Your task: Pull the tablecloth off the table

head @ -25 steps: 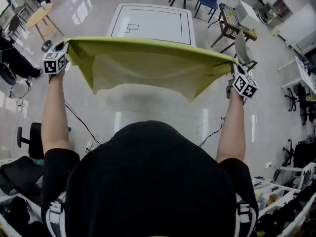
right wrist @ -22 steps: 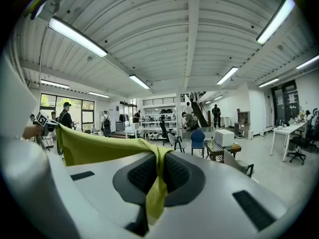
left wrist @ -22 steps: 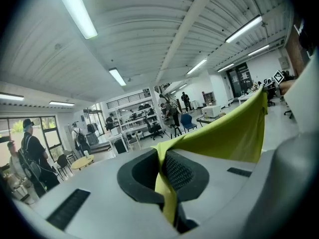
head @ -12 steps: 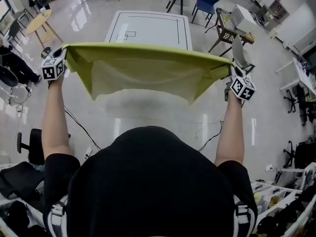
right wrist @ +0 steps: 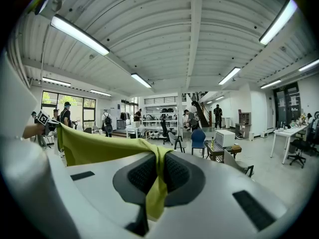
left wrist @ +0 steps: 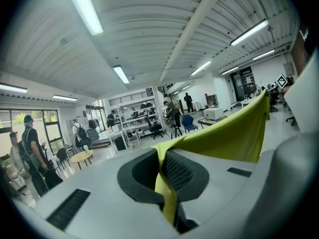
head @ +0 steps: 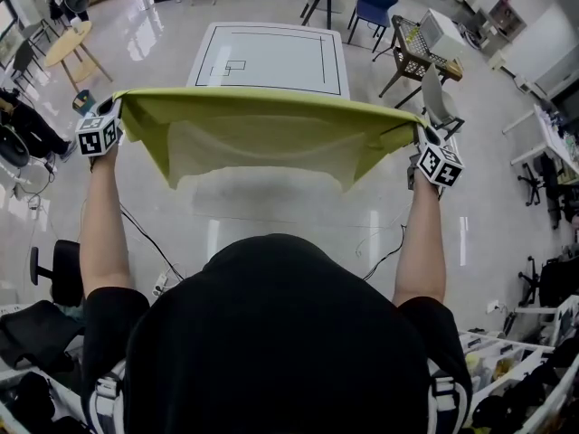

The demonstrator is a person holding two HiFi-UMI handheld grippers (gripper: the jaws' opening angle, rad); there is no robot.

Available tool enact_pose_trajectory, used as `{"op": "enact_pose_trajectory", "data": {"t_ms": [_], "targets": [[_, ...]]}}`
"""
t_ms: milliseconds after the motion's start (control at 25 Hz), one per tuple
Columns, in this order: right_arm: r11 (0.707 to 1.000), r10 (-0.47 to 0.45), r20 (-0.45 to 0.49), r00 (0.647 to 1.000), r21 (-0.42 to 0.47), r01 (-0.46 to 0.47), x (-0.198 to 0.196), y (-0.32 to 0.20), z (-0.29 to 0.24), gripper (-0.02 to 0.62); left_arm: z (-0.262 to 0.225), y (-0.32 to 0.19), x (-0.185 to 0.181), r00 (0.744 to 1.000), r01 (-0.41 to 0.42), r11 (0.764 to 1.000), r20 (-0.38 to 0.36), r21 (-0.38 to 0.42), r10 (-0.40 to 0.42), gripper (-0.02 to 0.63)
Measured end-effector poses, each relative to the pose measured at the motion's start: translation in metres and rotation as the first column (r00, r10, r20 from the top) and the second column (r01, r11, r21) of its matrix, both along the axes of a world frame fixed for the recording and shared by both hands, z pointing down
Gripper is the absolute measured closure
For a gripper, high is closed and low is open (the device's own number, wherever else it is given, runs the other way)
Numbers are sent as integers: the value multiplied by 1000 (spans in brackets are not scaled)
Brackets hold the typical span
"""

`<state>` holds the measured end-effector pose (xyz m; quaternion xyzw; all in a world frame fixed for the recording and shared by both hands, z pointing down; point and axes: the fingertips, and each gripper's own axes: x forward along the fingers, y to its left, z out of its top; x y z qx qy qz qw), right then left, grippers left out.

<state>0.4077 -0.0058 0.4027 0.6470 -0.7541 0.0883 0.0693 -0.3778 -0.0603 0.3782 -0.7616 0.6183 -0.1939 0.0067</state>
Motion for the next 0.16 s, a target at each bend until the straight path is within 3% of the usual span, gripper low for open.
{"op": "enact_pose_trajectory", "data": {"t_ms": [160], "targets": [[1000,-4,2,1000,-3,4,-4,-4,4,569,11,-1,-4,1000,13,1000,-22,-11,-13,581]]}}
